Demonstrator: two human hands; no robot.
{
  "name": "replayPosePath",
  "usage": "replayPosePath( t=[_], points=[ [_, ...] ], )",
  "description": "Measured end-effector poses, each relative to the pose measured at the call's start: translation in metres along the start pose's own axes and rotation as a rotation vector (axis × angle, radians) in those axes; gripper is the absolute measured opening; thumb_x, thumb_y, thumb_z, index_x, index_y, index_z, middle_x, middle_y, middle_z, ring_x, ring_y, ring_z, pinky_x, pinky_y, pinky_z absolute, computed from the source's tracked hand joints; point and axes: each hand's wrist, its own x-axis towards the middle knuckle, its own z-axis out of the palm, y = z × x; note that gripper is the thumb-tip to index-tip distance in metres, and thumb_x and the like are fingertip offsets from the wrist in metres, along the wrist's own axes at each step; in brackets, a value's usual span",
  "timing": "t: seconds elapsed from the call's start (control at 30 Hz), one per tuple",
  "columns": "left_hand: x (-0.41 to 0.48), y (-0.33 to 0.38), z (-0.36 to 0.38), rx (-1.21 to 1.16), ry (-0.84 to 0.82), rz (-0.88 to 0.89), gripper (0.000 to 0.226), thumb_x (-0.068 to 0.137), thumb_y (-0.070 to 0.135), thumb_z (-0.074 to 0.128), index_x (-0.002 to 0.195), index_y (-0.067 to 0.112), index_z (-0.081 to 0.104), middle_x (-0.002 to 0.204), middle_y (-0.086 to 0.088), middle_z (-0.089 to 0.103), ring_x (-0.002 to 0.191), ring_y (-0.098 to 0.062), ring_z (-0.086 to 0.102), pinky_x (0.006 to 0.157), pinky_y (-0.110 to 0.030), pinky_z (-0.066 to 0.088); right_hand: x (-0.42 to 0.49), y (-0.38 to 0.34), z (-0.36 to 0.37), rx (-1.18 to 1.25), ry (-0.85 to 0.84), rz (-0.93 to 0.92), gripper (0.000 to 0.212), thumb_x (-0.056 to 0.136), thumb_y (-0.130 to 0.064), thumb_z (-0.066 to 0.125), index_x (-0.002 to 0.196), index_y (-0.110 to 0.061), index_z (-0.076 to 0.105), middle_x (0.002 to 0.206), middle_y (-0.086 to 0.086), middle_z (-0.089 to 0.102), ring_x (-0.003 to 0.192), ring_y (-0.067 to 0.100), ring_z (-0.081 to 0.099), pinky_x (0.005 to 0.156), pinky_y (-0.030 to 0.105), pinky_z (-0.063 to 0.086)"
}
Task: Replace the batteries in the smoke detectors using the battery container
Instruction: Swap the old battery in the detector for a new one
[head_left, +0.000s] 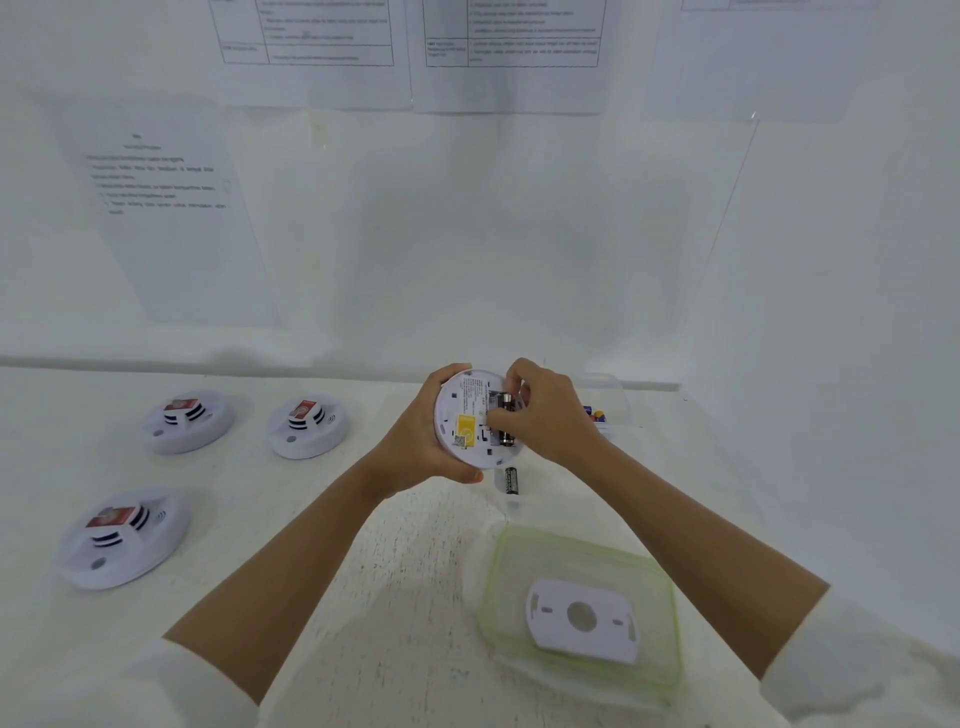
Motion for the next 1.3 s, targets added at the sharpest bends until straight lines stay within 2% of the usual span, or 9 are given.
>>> replayPosePath(
  t=[0.17, 0.43, 0.53, 0.63, 0.8, 0.97, 1.17, 1.23, 1.3],
  points=[
    [0.004, -0.003, -0.001, -0.012, 0.008, -0.011, 0.103, 0.052, -0.019, 0.079, 0.132, 0.022, 0.029, 0.123, 0.006, 0.047, 0.104, 0.006, 0.055, 0.073, -0.017, 0.052, -0.001, -0.002, -0.002, -0.048, 0.071, -0.033, 0.025, 0.074, -0.018, 0.067, 0.081, -0.012, 0.044, 0.079, 0.005, 0.048, 0.069, 0.017, 0.042, 0.052, 0.019, 0.030],
    [0.009, 0.000, 0.002, 0.006, 0.003, 0.005, 0.100, 0.050, -0.004, 0.080, 0.132, 0.021, 0.029, 0.123, 0.006, 0.047, 0.105, 0.006, 0.054, 0.075, -0.014, 0.050, -0.004, -0.010, 0.000, 0.012, 0.196, -0.104, 0.017, 0.073, -0.008, 0.065, 0.084, -0.007, 0.053, 0.072, 0.002, 0.053, 0.063, 0.017, 0.046, 0.056, 0.024, 0.038],
    [0.009, -0.001, -0.002, -0.012, 0.023, 0.012, 0.104, 0.048, -0.005, 0.079, 0.135, 0.019, 0.028, 0.126, 0.000, 0.046, 0.107, 0.004, 0.053, 0.077, -0.017, 0.051, -0.001, -0.009, -0.006, 0.244, 0.313, 0.024, 0.017, 0.074, -0.004, 0.067, 0.090, -0.005, 0.063, 0.073, -0.001, 0.060, 0.062, 0.012, 0.056, 0.065, 0.020, 0.047],
    [0.007, -0.001, -0.007, -0.041, 0.041, 0.001, 0.102, 0.048, -0.006, 0.078, 0.133, 0.020, 0.029, 0.125, 0.002, 0.045, 0.105, 0.006, 0.052, 0.076, -0.018, 0.052, 0.007, 0.002, -0.019, 0.415, 0.429, 0.238, 0.015, 0.073, -0.004, 0.068, 0.088, -0.005, 0.065, 0.076, 0.006, 0.064, 0.074, 0.024, 0.065, 0.074, 0.032, 0.053],
    [0.007, -0.001, -0.012, -0.038, 0.063, 0.000, 0.101, 0.048, -0.004, 0.079, 0.132, 0.025, 0.030, 0.125, 0.008, 0.046, 0.106, 0.008, 0.052, 0.078, -0.019, 0.052, -0.006, 0.028, -0.008, 0.006, -0.010, 0.380, 0.012, 0.069, -0.001, 0.070, 0.079, 0.005, 0.069, 0.071, 0.014, 0.065, 0.052, 0.012, 0.051, 0.049, 0.017, 0.044],
    [0.008, 0.000, -0.012, -0.029, 0.061, 0.000, 0.101, 0.049, -0.004, 0.079, 0.132, 0.026, 0.030, 0.127, 0.005, 0.045, 0.108, 0.007, 0.051, 0.079, -0.018, 0.051, -0.010, 0.040, 0.016, -0.229, -0.300, 0.417, 0.021, 0.076, -0.009, 0.069, 0.088, 0.009, 0.067, 0.106, 0.023, 0.067, 0.096, 0.031, 0.067, 0.086, 0.039, 0.054],
    [0.007, -0.002, -0.012, -0.008, 0.058, -0.010, 0.102, 0.049, -0.001, 0.079, 0.134, 0.024, 0.029, 0.126, 0.006, 0.045, 0.108, 0.007, 0.050, 0.081, -0.019, 0.052, -0.011, 0.033, 0.010, -0.186, -0.393, 0.381, 0.037, 0.081, -0.008, 0.065, 0.114, 0.007, 0.061, 0.120, 0.017, 0.062, 0.110, 0.028, 0.059, 0.093, 0.032, 0.046],
    [0.009, -0.003, -0.013, -0.008, 0.058, -0.015, 0.101, 0.049, -0.001, 0.079, 0.133, 0.024, 0.029, 0.125, 0.007, 0.046, 0.107, 0.008, 0.051, 0.081, -0.019, 0.052, -0.004, 0.029, -0.001, -0.198, -0.451, 0.368, 0.039, 0.082, -0.007, 0.064, 0.118, 0.004, 0.059, 0.119, 0.014, 0.063, 0.099, 0.024, 0.063, 0.093, 0.031, 0.048],
    [0.010, -0.004, -0.013, -0.013, 0.061, -0.021, 0.102, 0.049, -0.002, 0.079, 0.133, 0.024, 0.029, 0.125, 0.008, 0.046, 0.107, 0.008, 0.051, 0.080, -0.019, 0.052, 0.009, 0.027, -0.016, -0.146, -0.431, 0.370, 0.030, 0.081, -0.005, 0.065, 0.111, 0.003, 0.064, 0.095, 0.013, 0.070, 0.069, 0.016, 0.065, 0.076, 0.029, 0.054]
  ],
)
